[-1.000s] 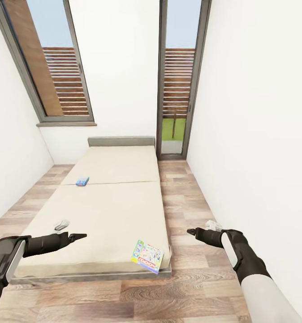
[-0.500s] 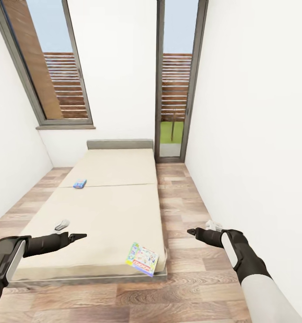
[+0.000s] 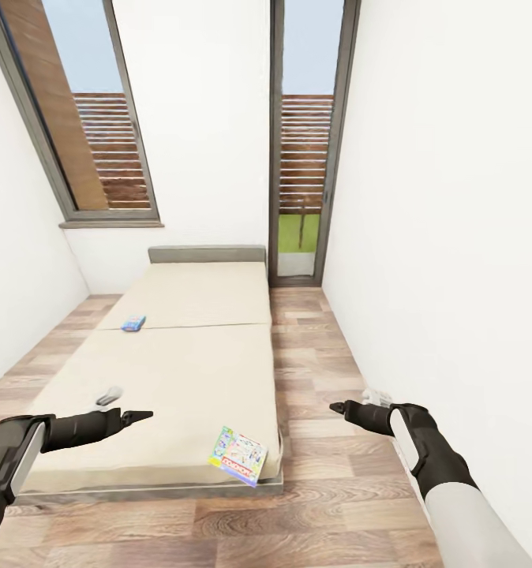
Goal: Put all the toys in the child's room - the three board games (two on the bed and one on the table), the two jigsaw puzzles on the table, and the tennis ball on the table - inside the toy box on the table in the child's room.
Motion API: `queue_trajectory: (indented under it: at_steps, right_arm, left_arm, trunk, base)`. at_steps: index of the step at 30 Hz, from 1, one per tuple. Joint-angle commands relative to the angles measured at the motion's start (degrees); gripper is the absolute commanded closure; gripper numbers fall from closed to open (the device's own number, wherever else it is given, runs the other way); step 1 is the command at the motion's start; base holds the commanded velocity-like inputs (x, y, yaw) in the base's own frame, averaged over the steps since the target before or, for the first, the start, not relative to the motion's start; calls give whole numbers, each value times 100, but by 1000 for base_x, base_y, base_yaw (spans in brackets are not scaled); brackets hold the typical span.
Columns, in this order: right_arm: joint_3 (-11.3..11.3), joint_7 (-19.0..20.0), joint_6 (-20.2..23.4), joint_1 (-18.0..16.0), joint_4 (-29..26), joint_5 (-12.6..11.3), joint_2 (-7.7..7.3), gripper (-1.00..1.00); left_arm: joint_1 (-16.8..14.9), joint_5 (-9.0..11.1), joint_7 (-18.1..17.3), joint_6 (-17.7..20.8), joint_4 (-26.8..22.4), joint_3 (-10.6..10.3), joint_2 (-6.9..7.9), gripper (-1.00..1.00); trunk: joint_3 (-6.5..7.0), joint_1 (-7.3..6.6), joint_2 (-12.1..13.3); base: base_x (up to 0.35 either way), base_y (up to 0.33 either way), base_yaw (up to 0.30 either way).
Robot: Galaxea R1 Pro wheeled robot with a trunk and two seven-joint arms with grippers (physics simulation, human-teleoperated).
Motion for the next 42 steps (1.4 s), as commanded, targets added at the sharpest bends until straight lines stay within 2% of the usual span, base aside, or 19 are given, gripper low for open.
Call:
queue_trajectory:
  at_steps: [1,17,27,42]
  right_arm:
    - [-11,3,32,-5,-3,-30,0,-100]
    - [-11,4,24,-5,-10,-28,6,-100]
    - [-8,6,23,-5,-12,-27,7,-100]
    - [-9,8,23,-5,-12,-32,9,-100]
  left_arm:
    - [-5,22,-3,38,-2,0,0,-100]
    - [-5,22,6,38,-2,-5,0,-100]
    - [-5,22,6,43,-2,1,0,-100]
    - [-5,22,6,40,-2,0,0,-100]
  trunk:
    - [-11,3,-11]
    - [-11,3,-11]
    - [-1,3,-11]
    - [1,3,-11]
  base:
    - [0,-232,0]
    - [0,-149,4]
    - [29,-151,179]
    - [96,-143,20]
